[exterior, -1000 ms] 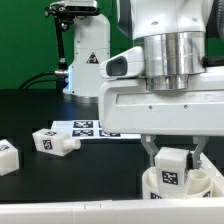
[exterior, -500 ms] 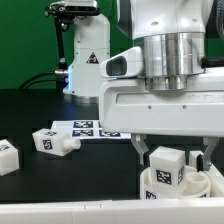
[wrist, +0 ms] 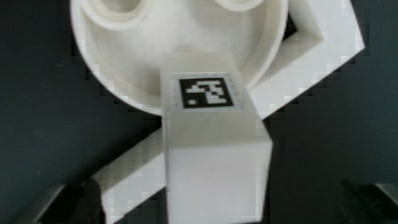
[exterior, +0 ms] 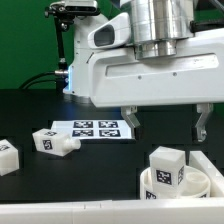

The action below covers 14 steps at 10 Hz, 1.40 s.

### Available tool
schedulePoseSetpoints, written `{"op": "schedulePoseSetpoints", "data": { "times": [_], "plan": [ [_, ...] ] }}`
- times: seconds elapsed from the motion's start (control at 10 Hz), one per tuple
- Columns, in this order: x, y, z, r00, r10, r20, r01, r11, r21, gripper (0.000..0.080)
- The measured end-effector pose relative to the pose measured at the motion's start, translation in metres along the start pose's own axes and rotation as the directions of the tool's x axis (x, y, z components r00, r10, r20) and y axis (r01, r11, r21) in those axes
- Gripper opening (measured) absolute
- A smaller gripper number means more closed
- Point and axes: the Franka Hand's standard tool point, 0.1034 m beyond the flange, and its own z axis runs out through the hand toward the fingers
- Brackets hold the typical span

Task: Assemble stool

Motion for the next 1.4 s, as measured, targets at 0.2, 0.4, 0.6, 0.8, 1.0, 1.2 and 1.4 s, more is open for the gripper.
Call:
{"op": "schedulePoseSetpoints", "data": {
  "times": [0.2,0.4,0.6,0.8,1.0,1.2,1.4],
  "plan": [
    [0.000,0.000,0.000,1.000,-0.021,0.000,0.021,1.000,0.000,0.0649],
    [-0.001,0.015,-0.006,0.996,-0.085,0.003,0.085,0.996,0.000,0.0649],
    [-0.010,0.036,-0.022,0.979,-0.201,0.018,0.201,0.979,-0.006,0.0649],
    [-0.016,0.036,-0.020,0.945,-0.326,0.021,0.326,0.945,-0.004,0.0649],
    [-0.015,0.037,-0.019,0.894,-0.447,0.022,0.447,0.895,-0.002,0.0649],
    [-0.015,0.057,-0.017,0.781,-0.623,0.030,0.624,0.782,-0.006,0.0649],
    [-0.028,0.092,-0.020,0.679,-0.731,0.070,0.733,0.680,-0.008,0.0649]
  ]
}}
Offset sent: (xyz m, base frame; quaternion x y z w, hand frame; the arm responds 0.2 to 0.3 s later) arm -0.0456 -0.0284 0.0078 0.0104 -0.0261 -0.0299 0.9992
